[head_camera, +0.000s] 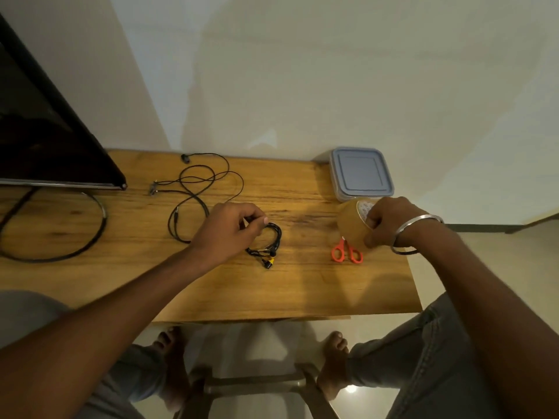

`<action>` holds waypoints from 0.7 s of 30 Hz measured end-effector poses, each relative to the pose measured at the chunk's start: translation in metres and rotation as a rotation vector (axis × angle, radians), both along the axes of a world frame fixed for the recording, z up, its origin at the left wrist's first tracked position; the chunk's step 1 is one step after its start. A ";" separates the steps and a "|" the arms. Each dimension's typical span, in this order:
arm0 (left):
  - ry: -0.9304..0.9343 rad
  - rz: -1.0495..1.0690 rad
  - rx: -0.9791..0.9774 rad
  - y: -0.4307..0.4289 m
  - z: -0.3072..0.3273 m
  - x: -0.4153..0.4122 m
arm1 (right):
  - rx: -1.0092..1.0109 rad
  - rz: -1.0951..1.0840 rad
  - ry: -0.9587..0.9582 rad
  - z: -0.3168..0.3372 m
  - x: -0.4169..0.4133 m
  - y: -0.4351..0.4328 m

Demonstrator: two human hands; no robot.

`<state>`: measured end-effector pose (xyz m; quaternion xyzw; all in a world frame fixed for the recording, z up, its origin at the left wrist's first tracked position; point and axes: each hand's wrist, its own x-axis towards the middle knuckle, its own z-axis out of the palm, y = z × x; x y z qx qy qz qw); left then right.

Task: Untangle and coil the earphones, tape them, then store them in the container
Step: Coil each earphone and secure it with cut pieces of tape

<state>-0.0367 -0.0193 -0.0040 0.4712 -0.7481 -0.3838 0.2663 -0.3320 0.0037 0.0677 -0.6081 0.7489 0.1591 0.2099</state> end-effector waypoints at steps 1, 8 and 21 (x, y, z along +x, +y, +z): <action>0.013 -0.007 0.032 0.000 -0.001 0.000 | -0.007 0.020 -0.047 0.005 0.004 -0.002; 0.282 0.021 0.375 -0.002 0.003 -0.002 | -0.158 0.250 -0.261 0.018 0.047 -0.004; 0.236 0.120 0.032 -0.006 0.002 -0.001 | -0.196 0.472 -0.402 -0.014 0.062 -0.014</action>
